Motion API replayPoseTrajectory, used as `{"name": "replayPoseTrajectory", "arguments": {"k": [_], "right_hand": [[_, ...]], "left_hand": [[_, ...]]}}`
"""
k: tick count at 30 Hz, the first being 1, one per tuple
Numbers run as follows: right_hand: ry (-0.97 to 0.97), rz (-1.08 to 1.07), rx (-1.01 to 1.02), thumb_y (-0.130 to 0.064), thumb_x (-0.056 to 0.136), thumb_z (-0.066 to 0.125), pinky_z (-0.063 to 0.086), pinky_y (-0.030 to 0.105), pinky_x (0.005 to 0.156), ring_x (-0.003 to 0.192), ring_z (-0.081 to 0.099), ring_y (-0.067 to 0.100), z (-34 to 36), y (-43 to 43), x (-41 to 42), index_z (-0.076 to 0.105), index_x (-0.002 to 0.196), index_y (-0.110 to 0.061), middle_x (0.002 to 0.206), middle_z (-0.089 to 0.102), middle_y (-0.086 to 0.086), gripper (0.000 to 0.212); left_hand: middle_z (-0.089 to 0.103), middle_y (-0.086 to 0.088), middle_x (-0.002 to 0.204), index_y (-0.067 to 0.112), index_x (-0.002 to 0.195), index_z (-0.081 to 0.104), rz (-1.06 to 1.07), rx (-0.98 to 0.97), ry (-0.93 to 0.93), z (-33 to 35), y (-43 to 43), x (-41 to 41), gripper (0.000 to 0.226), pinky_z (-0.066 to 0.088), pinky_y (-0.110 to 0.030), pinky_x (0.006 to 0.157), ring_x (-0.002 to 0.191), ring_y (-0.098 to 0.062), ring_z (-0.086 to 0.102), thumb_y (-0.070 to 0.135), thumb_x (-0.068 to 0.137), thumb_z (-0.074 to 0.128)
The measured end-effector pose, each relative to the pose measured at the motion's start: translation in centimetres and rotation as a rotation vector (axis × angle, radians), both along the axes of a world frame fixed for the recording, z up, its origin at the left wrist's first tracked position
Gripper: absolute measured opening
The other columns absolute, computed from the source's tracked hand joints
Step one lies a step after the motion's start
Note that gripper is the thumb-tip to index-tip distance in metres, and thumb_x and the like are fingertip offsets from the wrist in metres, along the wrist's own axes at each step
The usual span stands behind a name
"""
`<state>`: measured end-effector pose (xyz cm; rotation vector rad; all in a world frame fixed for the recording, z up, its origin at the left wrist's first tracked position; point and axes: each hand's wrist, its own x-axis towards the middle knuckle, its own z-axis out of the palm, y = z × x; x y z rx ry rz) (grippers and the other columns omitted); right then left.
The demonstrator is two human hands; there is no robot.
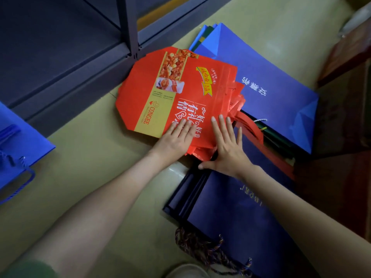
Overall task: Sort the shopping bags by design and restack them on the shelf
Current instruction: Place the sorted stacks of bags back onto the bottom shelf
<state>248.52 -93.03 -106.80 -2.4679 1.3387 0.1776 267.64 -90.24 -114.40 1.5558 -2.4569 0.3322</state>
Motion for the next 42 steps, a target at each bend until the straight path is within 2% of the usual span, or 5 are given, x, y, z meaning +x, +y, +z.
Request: {"name": "replayPoseTrajectory", "arguments": {"k": [7, 16, 33, 39, 42], "right_hand": [[-0.145, 0.171, -0.187, -0.057, 0.054, 0.082, -0.012, 0.051, 0.112, 0.144, -0.017, 0.013, 2.7, -0.2, 0.5, -0.009, 0.148, -0.032, 0.157, -0.003, 0.004, 0.133], [-0.376, 0.438, -0.531, -0.015, 0.077, 0.066, 0.02, 0.051, 0.113, 0.111, 0.055, 0.031, 6.8, 0.9, 7.8, 0.057, 0.117, -0.004, 0.108, 0.06, 0.017, 0.043], [-0.279, 0.889, -0.609, -0.015, 0.076, 0.039, 0.048, 0.039, 0.07, 0.074, 0.057, 0.03, 19.3, 11.5, 21.5, 0.063, 0.096, -0.012, 0.082, 0.062, 0.004, 0.031], [-0.271, 0.953, -0.729, -0.016, 0.07, 0.052, 0.039, 0.035, 0.061, 0.063, 0.056, 0.028, 18.5, 14.3, 26.5, 0.062, 0.087, -0.011, 0.07, 0.058, 0.003, 0.02], [-0.323, 1.0, -0.749, -0.021, 0.072, 0.041, 0.039, 0.034, 0.058, 0.058, 0.055, 0.028, 18.8, 15.9, 28.6, 0.062, 0.092, -0.004, 0.068, 0.058, 0.006, 0.033]], "left_hand": [[0.051, -0.027, 0.132, -0.008, 0.132, 0.047, 0.002, 0.131, 0.348, 6.9, 2.3, 4.3, 0.059, 0.037, -0.047, 0.106, 0.123, -0.039, 0.05, -0.014, 0.075, 0.033], [0.059, -0.018, 0.127, -0.001, 0.128, 0.055, 0.15, 0.237, 0.6, 13.4, 10.8, 9.2, 0.068, 0.024, -0.019, 0.104, 0.115, -0.032, 0.059, -0.006, 0.061, 0.044], [0.064, 0.027, 0.1, 0.031, 0.116, 0.051, 0.633, -0.154, 1.284, 17.5, 24.5, 12.7, 0.044, 0.045, -0.006, 0.077, 0.082, 0.019, 0.058, 0.034, 0.076, 0.07], [0.047, -0.008, 0.132, 0.007, 0.132, 0.038, 0.757, -0.513, 0.668, 22.3, 28.2, 15.5, 0.077, 0.028, -0.033, 0.11, 0.123, -0.023, 0.043, 0.043, 0.072, 0.07], [0.059, -0.009, 0.123, 0.009, 0.135, 0.042, 0.881, -0.302, 0.241, 24.7, 27.7, 16.2, 0.089, 0.032, -0.039, 0.103, 0.114, -0.025, 0.052, 0.044, 0.062, 0.078]]}}
